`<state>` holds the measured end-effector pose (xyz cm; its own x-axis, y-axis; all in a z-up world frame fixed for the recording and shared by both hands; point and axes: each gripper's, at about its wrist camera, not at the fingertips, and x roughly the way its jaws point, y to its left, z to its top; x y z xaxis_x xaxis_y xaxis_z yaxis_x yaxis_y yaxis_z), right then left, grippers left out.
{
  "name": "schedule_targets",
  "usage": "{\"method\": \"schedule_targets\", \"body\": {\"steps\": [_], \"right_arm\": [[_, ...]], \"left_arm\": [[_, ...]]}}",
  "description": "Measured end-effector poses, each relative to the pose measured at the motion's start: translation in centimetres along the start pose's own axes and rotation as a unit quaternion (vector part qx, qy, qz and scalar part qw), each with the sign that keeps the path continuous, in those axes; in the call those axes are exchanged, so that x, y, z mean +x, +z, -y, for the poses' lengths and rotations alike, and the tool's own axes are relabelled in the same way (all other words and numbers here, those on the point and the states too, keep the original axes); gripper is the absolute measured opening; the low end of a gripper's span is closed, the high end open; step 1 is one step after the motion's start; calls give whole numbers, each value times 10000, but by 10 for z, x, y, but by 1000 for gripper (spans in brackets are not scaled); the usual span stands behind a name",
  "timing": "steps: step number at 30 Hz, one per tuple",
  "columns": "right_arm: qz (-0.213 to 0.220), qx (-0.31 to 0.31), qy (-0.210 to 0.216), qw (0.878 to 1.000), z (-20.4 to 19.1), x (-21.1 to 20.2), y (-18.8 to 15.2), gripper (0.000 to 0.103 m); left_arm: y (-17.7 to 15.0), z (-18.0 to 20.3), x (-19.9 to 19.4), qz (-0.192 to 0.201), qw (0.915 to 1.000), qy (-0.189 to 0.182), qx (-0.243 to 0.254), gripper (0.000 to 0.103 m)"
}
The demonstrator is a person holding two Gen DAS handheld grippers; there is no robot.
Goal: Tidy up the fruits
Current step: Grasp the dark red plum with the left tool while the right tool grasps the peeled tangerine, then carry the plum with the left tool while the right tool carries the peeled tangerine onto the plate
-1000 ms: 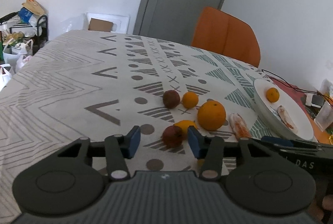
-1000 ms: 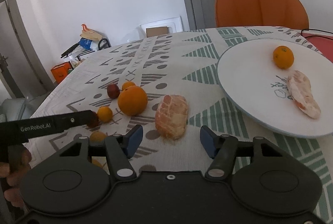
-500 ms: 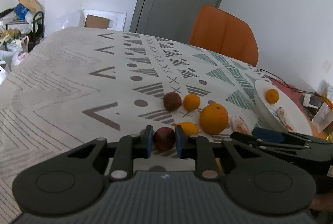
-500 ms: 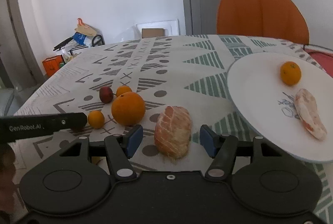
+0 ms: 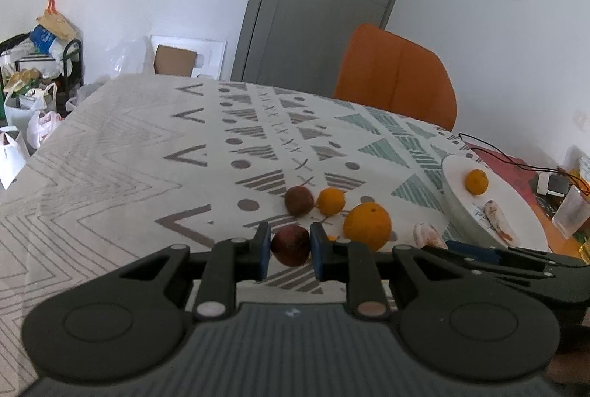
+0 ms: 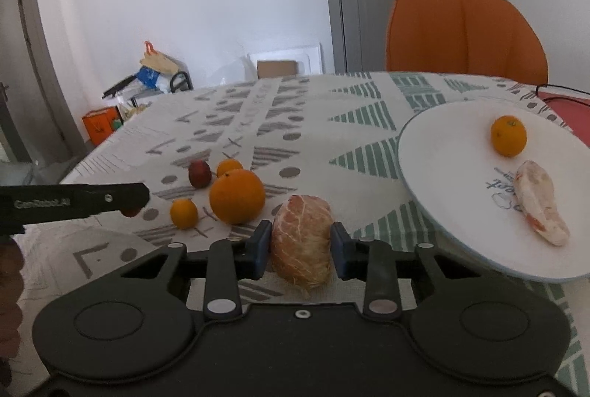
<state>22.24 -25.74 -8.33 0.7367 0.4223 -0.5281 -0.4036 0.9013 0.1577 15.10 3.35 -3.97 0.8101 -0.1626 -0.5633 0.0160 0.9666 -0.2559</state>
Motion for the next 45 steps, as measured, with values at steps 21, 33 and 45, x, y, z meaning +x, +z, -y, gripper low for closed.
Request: {"method": "schedule_targets", "body": {"steps": [21,33,45], "right_arm": [[724,350,-204,9966,40,-65,8,32],[881,591,-442,9934,74,-83,2,32],[912,835,-553,9908,104,-88,-6,32]], "left_arm": [[6,60,-16,301,9980,-349,443,21],[6,97,-8,321,9958,-550,665,21],[9,127,11,248,9939,-648,862,21]]}}
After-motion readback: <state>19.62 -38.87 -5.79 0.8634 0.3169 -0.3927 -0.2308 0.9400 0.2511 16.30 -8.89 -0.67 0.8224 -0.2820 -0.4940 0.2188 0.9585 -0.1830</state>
